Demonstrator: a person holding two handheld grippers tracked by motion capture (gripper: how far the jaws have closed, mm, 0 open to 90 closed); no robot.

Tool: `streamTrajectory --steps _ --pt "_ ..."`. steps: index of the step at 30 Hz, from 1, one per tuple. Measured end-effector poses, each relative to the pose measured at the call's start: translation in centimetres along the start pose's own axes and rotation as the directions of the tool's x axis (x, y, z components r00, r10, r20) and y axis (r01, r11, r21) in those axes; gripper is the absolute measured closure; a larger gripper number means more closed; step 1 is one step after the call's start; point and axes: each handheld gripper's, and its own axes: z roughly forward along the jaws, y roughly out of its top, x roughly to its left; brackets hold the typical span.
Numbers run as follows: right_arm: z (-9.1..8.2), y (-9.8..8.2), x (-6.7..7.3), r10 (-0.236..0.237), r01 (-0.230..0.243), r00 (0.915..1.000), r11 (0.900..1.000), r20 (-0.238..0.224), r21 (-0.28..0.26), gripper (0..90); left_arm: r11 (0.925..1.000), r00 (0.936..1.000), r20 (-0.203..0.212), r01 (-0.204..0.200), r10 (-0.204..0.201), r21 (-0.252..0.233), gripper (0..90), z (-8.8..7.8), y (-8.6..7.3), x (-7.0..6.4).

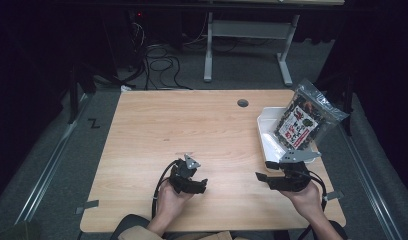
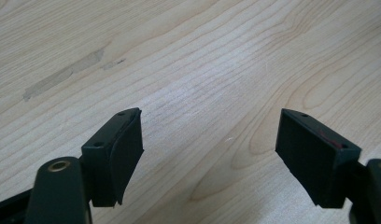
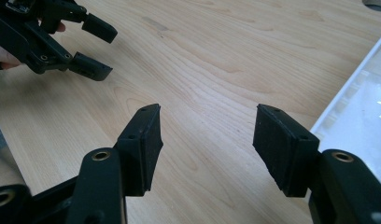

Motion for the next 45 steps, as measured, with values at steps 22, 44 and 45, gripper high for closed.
streamTrajectory --steps 22,44,45 --pt "4.1 -1.2 0.2 -0.008 0.01 0.9997 0.996 -0.024 0.083 41.9 1.0 1.0 0.003 -0.003 0.003 -0.001 23.8 0.0 0.0 0.0" --pt "6.2 -3.1 0.7 -0.07 0.066 0.9972 0.989 0.025 0.132 41.2 1.0 0.9998 0.018 -0.006 0.007 -0.004 23.9 0.0 0.0 -0.2" --pt "6.2 -3.2 0.7 -0.075 0.071 0.9968 0.988 0.027 0.137 41.0 0.9999 0.9998 0.018 -0.01 0.01 -0.003 23.9 -0.1 0.1 -0.2"
